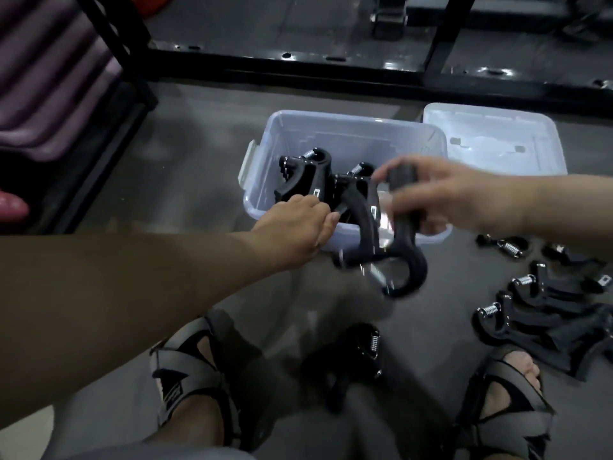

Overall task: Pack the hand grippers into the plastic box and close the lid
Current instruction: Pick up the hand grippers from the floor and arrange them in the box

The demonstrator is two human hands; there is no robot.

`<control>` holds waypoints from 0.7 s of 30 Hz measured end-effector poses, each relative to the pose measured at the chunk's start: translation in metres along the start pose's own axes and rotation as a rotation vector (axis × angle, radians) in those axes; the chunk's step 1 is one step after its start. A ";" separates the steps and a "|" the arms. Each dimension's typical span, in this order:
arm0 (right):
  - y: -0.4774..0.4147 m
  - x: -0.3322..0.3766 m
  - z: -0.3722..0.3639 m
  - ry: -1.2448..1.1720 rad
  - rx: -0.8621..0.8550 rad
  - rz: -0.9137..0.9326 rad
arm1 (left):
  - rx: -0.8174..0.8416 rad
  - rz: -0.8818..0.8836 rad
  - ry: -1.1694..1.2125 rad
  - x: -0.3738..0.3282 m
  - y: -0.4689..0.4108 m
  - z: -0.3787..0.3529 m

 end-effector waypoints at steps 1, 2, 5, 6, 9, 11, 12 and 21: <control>-0.003 0.006 0.013 -0.136 -0.091 -0.005 | 0.017 0.000 0.016 0.002 0.000 0.000; -0.006 0.009 0.024 -0.219 -0.164 -0.006 | 0.025 0.003 0.026 0.002 0.000 0.001; -0.019 0.013 0.038 -0.354 -0.229 0.028 | 0.058 0.105 0.167 0.001 -0.003 0.008; -0.023 0.010 0.038 -0.378 -0.235 0.018 | 0.089 0.167 0.274 0.001 -0.005 0.010; -0.034 -0.006 0.032 -0.562 -0.270 -0.098 | 0.088 0.255 0.664 -0.003 -0.015 0.019; -0.037 -0.013 0.028 -0.792 -0.285 -0.151 | 0.033 0.268 0.871 -0.001 -0.021 0.025; -0.038 -0.014 0.027 -0.895 -0.282 -0.172 | 0.021 0.259 0.944 0.000 -0.023 0.028; -0.042 -0.013 0.014 -1.243 -0.133 -0.288 | -0.026 0.222 1.324 0.018 -0.054 0.041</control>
Point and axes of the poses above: each hand's wrist, its own y-axis away from the middle knuckle, its own z-axis out of the back of the hand, x = y × z, the point moved 4 cm from there along -y, towards the middle knuckle, and after that the axes turned 12 degrees about x, right-handed, at the moved point
